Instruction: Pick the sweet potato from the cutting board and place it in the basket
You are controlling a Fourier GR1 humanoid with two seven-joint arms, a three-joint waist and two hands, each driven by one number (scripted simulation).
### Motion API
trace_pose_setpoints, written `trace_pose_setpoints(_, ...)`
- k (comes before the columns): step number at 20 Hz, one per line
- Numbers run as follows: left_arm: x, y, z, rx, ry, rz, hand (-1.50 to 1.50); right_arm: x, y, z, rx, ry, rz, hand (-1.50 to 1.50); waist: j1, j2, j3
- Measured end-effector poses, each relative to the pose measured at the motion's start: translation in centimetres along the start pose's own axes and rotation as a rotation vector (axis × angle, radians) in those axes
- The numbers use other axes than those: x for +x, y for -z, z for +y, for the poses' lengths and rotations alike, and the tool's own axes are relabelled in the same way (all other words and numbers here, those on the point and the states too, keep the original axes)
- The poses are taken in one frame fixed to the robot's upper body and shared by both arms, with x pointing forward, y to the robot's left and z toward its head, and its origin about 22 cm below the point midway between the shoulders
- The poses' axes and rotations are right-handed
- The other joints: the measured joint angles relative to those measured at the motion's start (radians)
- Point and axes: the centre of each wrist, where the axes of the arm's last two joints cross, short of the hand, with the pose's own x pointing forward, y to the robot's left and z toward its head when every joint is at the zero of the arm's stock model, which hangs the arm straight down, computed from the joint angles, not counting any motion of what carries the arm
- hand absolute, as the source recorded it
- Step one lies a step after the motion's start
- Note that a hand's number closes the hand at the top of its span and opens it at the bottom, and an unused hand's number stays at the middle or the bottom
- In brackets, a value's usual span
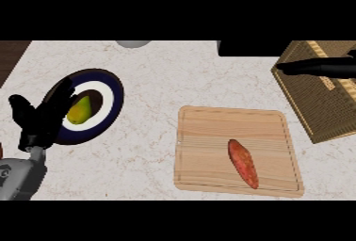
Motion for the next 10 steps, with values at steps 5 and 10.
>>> trace_pose_setpoints(5,-0.2,-0.1,0.1,-0.003,-0.002,-0.003,0.00,-2.3,0.4,3.0,-0.019,0.022,0.006,-1.50,0.002,0.001,0.000)
trace_pose_setpoints(10,-0.2,-0.3,0.5,0.001,0.000,-0.005,0.00,-4.1,2.4,7.4,-0.049,0.043,-0.023,-1.50,0.003,0.000,0.000)
